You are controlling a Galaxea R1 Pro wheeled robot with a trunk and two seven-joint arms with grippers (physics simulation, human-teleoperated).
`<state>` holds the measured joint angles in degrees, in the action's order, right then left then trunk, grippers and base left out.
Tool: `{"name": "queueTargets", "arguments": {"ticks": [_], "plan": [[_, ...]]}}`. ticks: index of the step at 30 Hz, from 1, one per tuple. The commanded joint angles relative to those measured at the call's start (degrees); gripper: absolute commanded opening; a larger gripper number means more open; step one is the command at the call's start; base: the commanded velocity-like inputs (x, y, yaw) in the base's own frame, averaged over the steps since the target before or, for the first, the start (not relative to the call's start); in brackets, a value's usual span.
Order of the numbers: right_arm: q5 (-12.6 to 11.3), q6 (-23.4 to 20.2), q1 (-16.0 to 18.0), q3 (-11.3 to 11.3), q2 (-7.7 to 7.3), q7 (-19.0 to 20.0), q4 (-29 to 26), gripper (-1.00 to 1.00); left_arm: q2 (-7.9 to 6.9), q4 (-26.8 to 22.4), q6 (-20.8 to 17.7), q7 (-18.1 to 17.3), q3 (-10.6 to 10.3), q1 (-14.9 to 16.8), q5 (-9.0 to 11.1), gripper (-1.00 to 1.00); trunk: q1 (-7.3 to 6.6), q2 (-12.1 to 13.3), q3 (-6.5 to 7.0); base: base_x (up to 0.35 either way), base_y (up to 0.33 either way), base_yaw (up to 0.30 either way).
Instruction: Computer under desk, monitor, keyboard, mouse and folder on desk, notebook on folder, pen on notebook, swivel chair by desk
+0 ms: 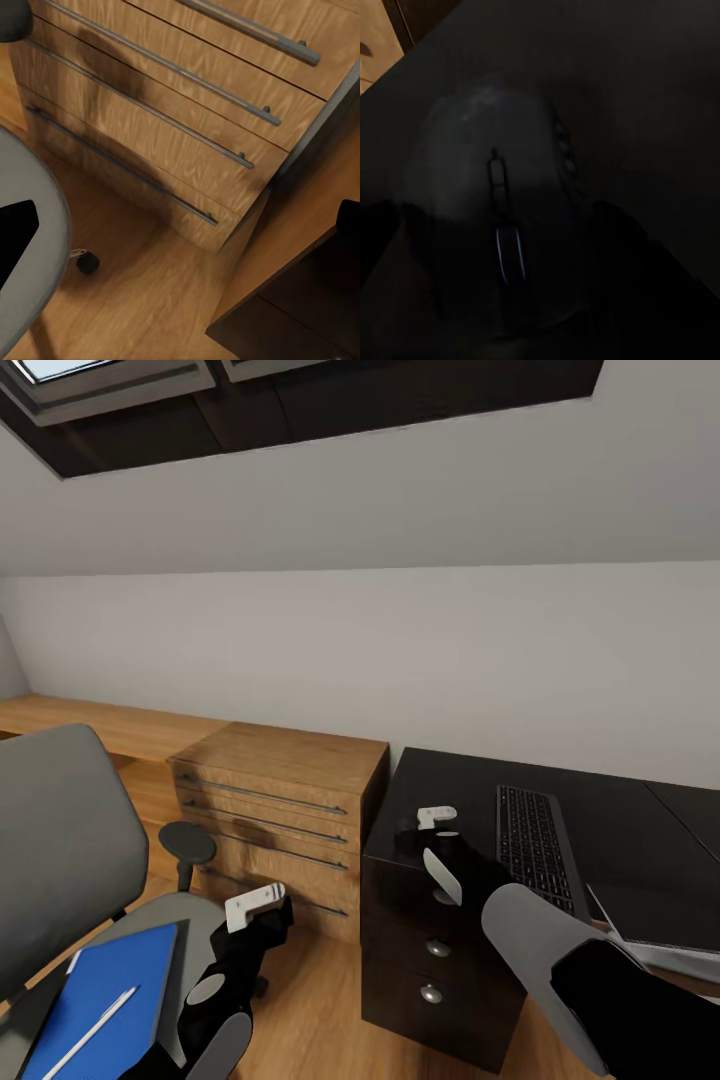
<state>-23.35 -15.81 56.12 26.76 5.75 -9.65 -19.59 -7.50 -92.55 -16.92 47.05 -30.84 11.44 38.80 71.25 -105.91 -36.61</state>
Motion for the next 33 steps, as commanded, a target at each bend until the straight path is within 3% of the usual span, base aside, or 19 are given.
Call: {"name": "queueTargets", "arguments": {"ticks": [1,18,33], "plan": [[-0.6,-0.2,0.0,0.5,-0.06,-0.5,-0.1,1.0,-0.05,-0.1,-0.2,0.4,-0.1,0.1,0.2,1.0,-0.01,0.0,-0.06,0.0,0.0,0.0],[-0.6,0.2,0.0,0.5,-0.25,-0.5,-0.7,1.0,-0.07,0.0,-0.3,0.5,-0.1,0.0,0.2,1.0,-0.01,0.0,-0.06,0.0,0.0,0.0],[-0.4,0.1,0.0,0.8,-0.38,-0.9,-7.3,1.0,-0.14,0.4,-0.3,0.6,-0.2,0.0,0.3,1.0,-0.01,0.0,-0.06,0.0,0.0,0.0]]}}
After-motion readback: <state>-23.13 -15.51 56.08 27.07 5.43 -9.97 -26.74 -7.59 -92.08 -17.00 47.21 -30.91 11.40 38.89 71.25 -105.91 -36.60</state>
